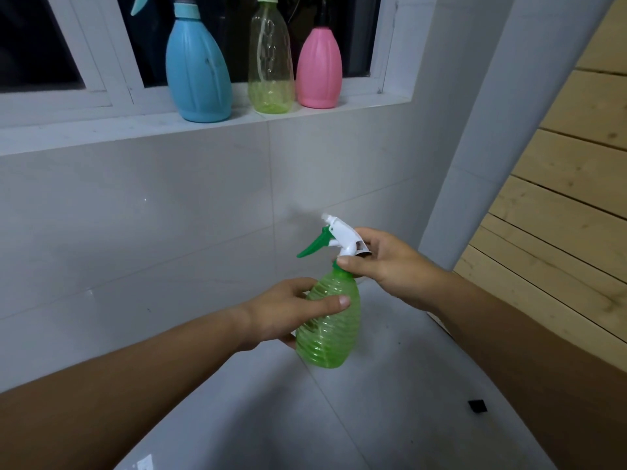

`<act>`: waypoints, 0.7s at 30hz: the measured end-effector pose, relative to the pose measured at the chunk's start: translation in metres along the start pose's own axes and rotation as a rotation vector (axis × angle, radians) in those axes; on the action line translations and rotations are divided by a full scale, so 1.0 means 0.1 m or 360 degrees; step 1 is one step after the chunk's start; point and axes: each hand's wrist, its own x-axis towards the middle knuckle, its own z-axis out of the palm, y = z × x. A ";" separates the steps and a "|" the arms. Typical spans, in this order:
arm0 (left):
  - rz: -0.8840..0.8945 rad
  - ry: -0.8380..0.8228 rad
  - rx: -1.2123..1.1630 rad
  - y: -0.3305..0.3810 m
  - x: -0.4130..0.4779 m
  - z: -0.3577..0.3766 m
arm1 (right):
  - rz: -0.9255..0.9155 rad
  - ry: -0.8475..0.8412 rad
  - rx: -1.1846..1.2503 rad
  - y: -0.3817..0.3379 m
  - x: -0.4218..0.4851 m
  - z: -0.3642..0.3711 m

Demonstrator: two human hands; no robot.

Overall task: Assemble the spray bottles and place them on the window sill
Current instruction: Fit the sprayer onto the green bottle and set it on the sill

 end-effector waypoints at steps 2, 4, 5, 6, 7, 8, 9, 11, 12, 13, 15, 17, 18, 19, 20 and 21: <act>0.0001 -0.0027 0.0007 -0.01 0.00 0.01 | -0.0028 0.0051 -0.0138 0.01 -0.02 0.05; 0.0006 -0.0037 -0.0003 -0.01 0.00 0.02 | -0.0026 0.0037 -0.0096 -0.01 -0.01 0.05; 0.0008 -0.0035 -0.0008 0.00 0.00 0.01 | -0.0009 -0.0009 -0.0005 -0.02 0.00 0.02; 0.0013 -0.0034 -0.0009 0.01 0.00 0.01 | 0.0003 -0.0051 0.0070 -0.03 0.00 -0.02; 0.0017 -0.0033 -0.0009 0.01 0.00 0.00 | -0.0005 -0.0065 0.0099 -0.03 0.00 -0.05; 0.0016 -0.0032 -0.0009 0.02 -0.01 0.00 | -0.0017 -0.0041 0.0083 -0.01 0.00 -0.06; 0.0010 -0.0037 -0.0009 0.02 -0.01 0.00 | -0.0031 0.0007 0.0032 0.01 0.00 -0.05; 0.0011 -0.0056 -0.0013 0.00 -0.02 0.01 | -0.0037 0.0086 -0.0062 0.03 -0.01 0.01; 0.0016 -0.0060 -0.0015 0.00 -0.01 0.01 | -0.0037 0.0091 -0.0061 0.03 -0.01 0.03; 0.0019 -0.0058 -0.0015 0.01 -0.01 0.01 | -0.0033 0.0075 -0.0027 0.02 0.00 0.03; 0.0026 -0.0039 -0.0005 0.02 -0.01 0.01 | -0.0021 0.0020 0.0061 -0.01 0.00 -0.02; 0.0027 -0.0028 0.0014 0.03 -0.02 0.01 | -0.0006 -0.0048 0.0107 -0.02 -0.01 -0.08; 0.0024 -0.0025 0.0022 0.03 -0.03 0.01 | 0.0006 -0.0072 0.0121 0.00 -0.01 -0.09; 0.0020 -0.0018 0.0025 0.03 -0.03 0.01 | 0.0016 -0.0086 0.0128 0.01 -0.02 -0.09; 0.0018 -0.0004 0.0026 0.03 -0.03 0.02 | 0.0019 -0.0087 0.0141 0.02 -0.01 -0.09; 0.0018 0.0018 0.0027 0.04 -0.03 0.02 | 0.0012 -0.0071 0.0152 0.03 0.00 -0.09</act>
